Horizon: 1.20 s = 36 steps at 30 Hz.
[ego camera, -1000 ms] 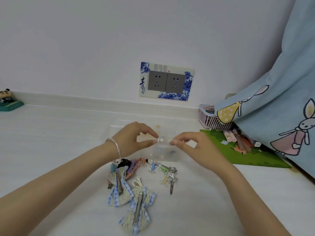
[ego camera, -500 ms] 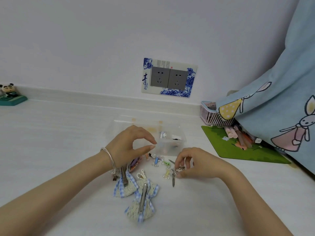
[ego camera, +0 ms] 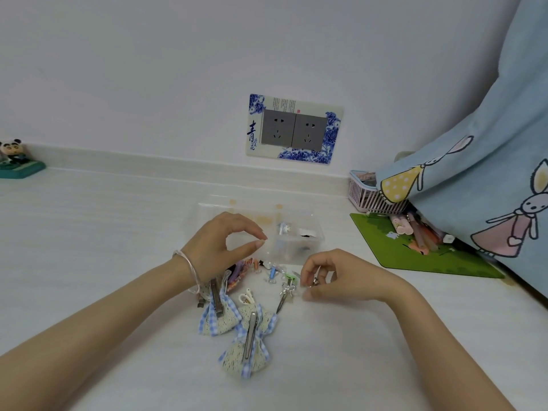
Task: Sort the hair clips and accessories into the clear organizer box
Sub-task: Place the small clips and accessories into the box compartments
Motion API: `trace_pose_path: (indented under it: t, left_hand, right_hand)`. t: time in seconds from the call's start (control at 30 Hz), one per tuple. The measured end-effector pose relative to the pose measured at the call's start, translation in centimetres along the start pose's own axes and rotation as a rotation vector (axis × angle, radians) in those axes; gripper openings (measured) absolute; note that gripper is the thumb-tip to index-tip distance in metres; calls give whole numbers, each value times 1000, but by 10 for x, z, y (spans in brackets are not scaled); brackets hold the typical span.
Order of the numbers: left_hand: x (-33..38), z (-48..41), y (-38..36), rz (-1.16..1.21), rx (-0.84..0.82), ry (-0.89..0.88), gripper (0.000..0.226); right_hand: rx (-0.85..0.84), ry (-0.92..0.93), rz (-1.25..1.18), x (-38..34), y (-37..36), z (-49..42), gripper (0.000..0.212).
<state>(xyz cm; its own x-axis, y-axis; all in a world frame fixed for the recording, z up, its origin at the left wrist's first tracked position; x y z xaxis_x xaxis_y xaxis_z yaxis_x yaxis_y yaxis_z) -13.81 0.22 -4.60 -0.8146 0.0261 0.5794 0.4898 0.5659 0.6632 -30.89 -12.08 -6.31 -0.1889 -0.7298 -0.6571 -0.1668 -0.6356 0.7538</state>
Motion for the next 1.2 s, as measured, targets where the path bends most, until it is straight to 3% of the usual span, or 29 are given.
trace_pose_path:
  t: [0.27, 0.47, 0.6, 0.8, 1.2]
  left_hand:
    - [-2, 1, -1, 2, 1, -2, 33]
    - [-7, 2, -2, 0, 1, 7, 31]
    - [-8, 2, -3, -10, 8, 2, 33]
    - [-10, 3, -3, 13, 9, 14, 34]
    - [-12, 4, -6, -12, -5, 9, 33]
  right_hand:
    - [146, 43, 21, -7, -11, -12, 27]
    - [147, 99, 192, -17, -25, -20, 33]
    - [170, 99, 104, -19, -26, -20, 20]
    - [202, 34, 124, -8, -19, -17, 32]
    - [153, 5, -106, -10, -26, -14, 16]
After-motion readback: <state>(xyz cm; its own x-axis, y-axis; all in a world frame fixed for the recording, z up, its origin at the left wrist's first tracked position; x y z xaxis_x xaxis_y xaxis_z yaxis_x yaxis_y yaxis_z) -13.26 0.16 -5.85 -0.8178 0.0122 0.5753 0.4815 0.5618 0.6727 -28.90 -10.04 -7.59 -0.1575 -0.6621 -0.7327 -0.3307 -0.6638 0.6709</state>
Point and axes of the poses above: each hand's wrist, its own z-axis away from the middle knuckle, its own y-axis out of the back of the hand, x = y × z, the point moved 5 cm from there along -z, towards the middle knuckle, and after that the axes turned 6 degrees about y, right-handed, at the moved point
